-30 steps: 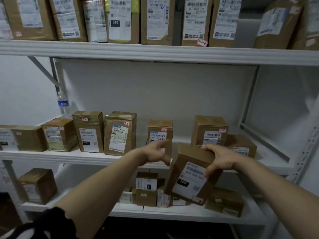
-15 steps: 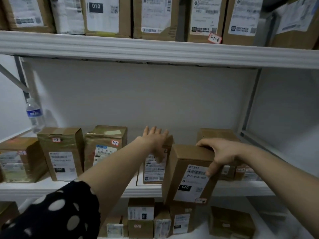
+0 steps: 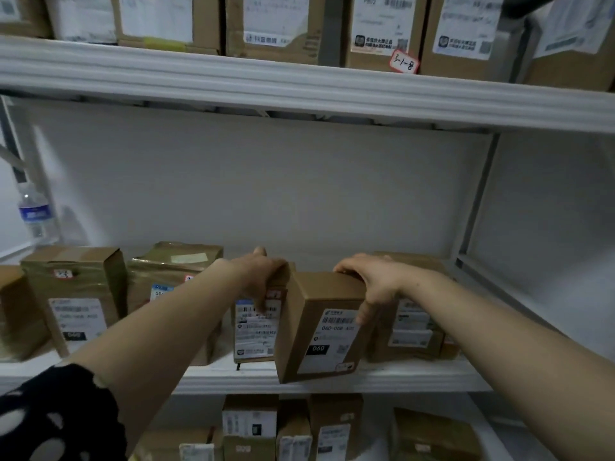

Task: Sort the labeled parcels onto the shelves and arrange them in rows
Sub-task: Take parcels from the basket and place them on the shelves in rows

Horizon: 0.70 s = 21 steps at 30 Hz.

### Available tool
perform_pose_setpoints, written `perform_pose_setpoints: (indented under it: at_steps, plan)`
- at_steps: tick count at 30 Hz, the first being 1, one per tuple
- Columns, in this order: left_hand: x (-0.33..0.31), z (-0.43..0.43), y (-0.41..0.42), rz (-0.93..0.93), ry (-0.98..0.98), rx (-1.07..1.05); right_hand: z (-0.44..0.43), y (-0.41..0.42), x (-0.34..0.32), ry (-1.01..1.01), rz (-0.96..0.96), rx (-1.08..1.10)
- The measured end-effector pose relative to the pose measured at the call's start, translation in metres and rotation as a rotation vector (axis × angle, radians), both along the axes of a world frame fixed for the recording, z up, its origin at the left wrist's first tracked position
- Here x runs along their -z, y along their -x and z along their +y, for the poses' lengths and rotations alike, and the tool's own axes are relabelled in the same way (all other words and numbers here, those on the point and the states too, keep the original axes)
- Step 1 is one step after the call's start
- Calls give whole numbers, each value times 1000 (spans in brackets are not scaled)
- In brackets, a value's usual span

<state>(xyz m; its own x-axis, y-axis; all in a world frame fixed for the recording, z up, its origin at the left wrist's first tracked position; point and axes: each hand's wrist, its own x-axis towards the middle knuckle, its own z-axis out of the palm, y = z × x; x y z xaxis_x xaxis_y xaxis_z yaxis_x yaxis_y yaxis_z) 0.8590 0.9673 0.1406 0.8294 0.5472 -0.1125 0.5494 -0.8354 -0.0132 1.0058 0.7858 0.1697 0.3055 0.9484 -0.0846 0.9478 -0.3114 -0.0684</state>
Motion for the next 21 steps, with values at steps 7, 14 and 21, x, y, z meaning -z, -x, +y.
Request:
perform_pose_setpoints:
  at_steps: [7, 14, 21]
  plan:
    - [4, 4, 11, -46, 37, -42, 23, -8, 12, 54, -76, 5]
    - [4, 8, 15, -89, 56, -72, 24, -16, 12, 108, -121, 35]
    - [5, 14, 15, -71, 59, -89, 27, -22, 13, 120, -176, 86]
